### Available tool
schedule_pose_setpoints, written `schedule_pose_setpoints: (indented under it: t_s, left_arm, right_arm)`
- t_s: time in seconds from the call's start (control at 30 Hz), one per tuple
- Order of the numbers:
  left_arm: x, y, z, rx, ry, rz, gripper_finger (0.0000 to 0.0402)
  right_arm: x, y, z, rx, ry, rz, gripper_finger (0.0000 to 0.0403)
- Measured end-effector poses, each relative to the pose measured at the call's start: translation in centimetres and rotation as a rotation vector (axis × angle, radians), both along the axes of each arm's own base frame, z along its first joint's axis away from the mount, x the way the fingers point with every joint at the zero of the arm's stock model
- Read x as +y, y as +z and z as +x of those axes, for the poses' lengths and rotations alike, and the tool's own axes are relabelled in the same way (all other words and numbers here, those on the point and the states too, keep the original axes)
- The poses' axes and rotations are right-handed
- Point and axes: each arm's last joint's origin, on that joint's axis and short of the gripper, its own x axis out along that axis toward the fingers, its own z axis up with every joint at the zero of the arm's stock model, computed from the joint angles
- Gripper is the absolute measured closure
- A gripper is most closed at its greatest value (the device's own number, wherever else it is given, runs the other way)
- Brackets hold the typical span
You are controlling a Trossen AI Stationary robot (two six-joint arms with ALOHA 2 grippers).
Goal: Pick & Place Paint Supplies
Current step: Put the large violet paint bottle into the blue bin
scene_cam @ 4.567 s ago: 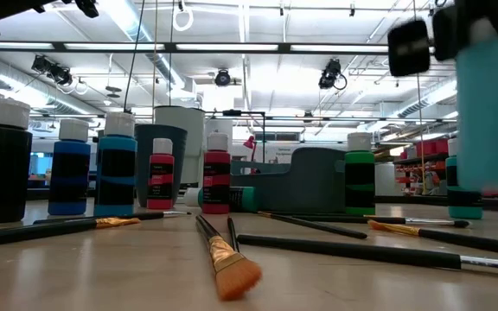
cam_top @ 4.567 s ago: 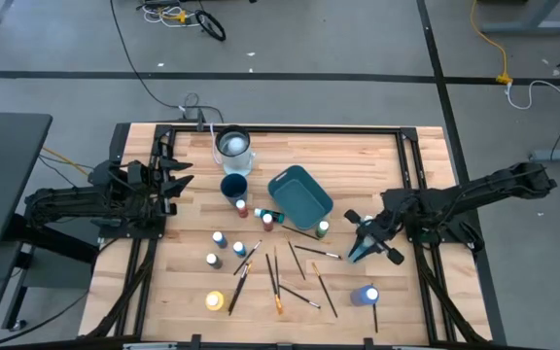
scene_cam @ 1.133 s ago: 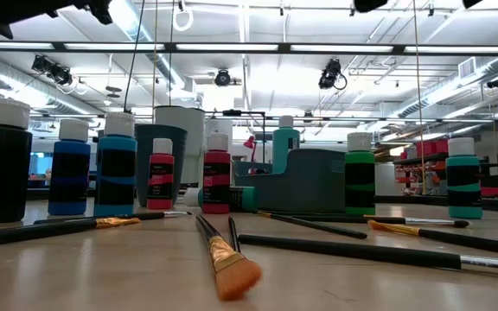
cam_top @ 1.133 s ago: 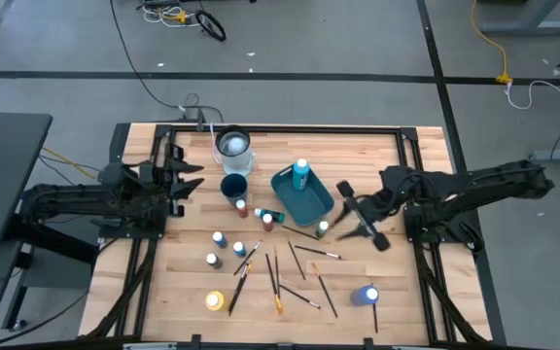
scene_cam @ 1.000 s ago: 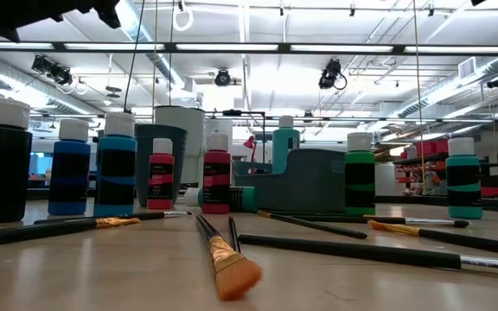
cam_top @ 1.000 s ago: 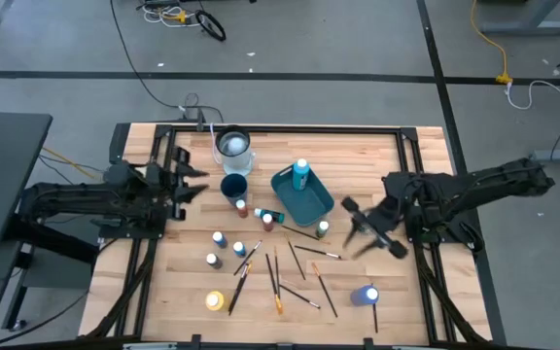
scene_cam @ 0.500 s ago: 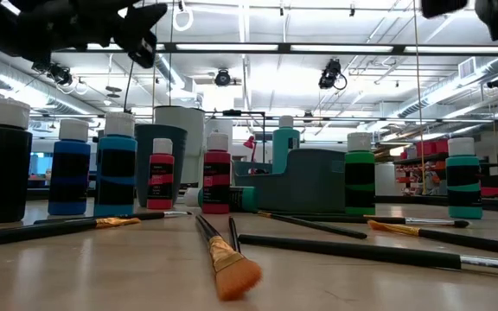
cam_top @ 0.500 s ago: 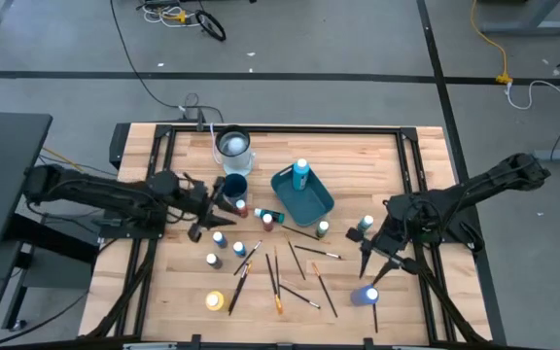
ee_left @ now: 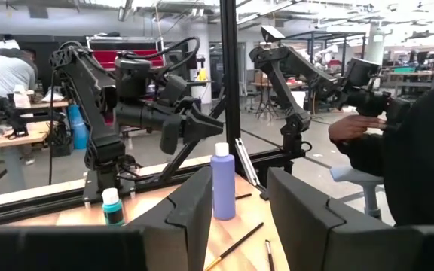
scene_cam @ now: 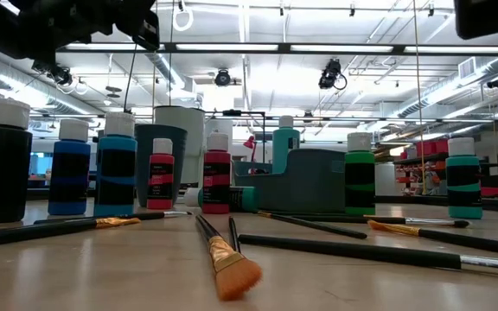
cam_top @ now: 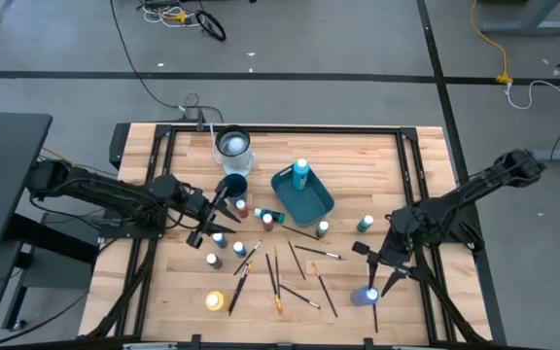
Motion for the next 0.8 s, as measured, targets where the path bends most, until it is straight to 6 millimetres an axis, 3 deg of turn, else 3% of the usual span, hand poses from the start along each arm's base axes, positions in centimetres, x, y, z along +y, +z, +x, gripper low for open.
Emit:
schedule_pose_setpoints:
  t_s: [0.43, 0.8]
  left_arm:
    - [0.3, 0.0, 0.1, -0.002, 0.116, -0.009, 0.0264]
    - [0.3, 0.0, 0.1, -0.036, 0.138, 0.085, 0.0264]
  right_arm:
    - [1.0, -1.7, 0.8, -0.017, 0.045, -0.074, 0.0250]
    - [1.2, -1.3, 1.2, -0.076, 0.016, -0.054, 0.0250]
